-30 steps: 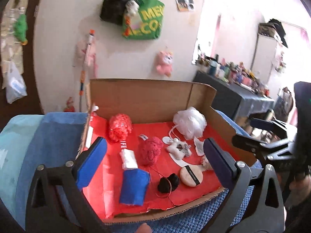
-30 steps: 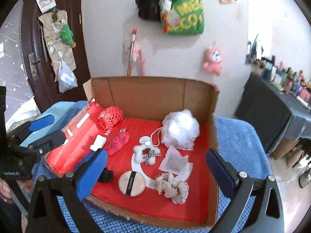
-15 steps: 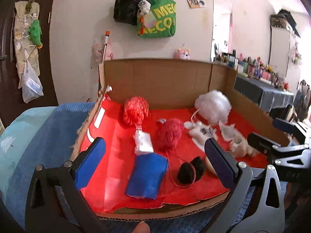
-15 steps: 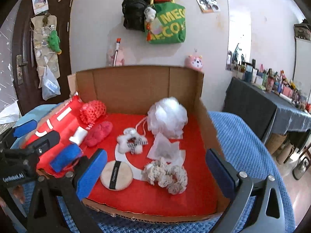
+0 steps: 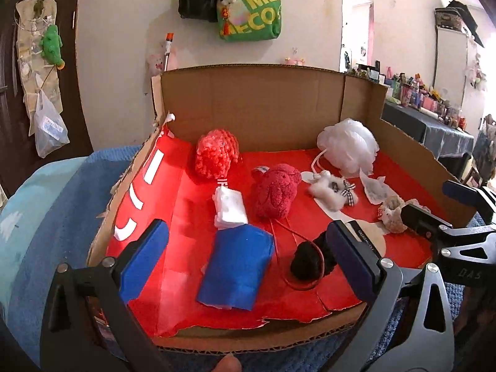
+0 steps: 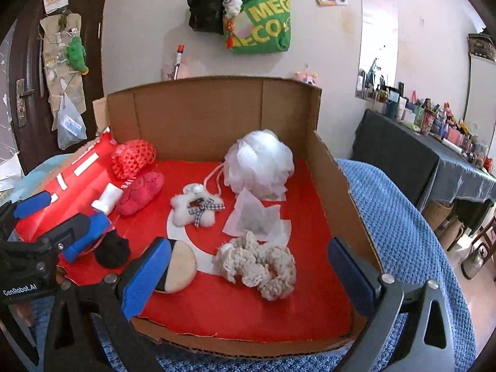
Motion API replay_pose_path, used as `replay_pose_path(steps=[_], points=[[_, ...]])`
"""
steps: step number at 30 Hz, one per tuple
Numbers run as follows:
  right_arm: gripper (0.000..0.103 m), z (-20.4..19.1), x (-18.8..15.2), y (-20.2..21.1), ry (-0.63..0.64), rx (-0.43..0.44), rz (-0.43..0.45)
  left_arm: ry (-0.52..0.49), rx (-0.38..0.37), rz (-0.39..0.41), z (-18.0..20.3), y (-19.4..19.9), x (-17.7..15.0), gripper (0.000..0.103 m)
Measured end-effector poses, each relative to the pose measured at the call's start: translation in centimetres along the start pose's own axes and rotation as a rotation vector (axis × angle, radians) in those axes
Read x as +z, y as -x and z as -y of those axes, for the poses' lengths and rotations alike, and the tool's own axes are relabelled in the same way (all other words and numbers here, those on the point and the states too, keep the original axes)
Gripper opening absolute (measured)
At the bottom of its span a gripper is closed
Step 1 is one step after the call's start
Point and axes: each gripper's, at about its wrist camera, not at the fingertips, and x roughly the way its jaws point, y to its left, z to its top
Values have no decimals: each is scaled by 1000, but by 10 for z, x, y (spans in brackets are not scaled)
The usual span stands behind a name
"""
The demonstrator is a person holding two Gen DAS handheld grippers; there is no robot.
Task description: Organize soft objects
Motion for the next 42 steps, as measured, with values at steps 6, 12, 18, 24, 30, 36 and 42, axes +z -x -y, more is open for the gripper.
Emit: replay_pose_path(steps=[6,12,18,24,30,36,42], points=[[103,-3,-1,-1,15,-9,-2,-7,13,-16,1,-3,-1,103],[103,-3,-1,-1,16,-10,-2,-7,12,-16,1,-3,-1,103],[103,-4,-1,-1,13,-6,-1,-6,10,-14,0,-3,-1,103],[103,-3,-1,-1,10,-6,0,-7,9,-13,1,-3,-1,103],[103,-3,-1,-1,11,-7,0,-7,9,-13,1,-3,-1,103],[103,-3,-1,-1,11,-7,0,-6,9,-14,1,-3,-1,103],[103,-3,-1,-2,11,-9,-1,-6,8,-14,1,-3,-1,103]])
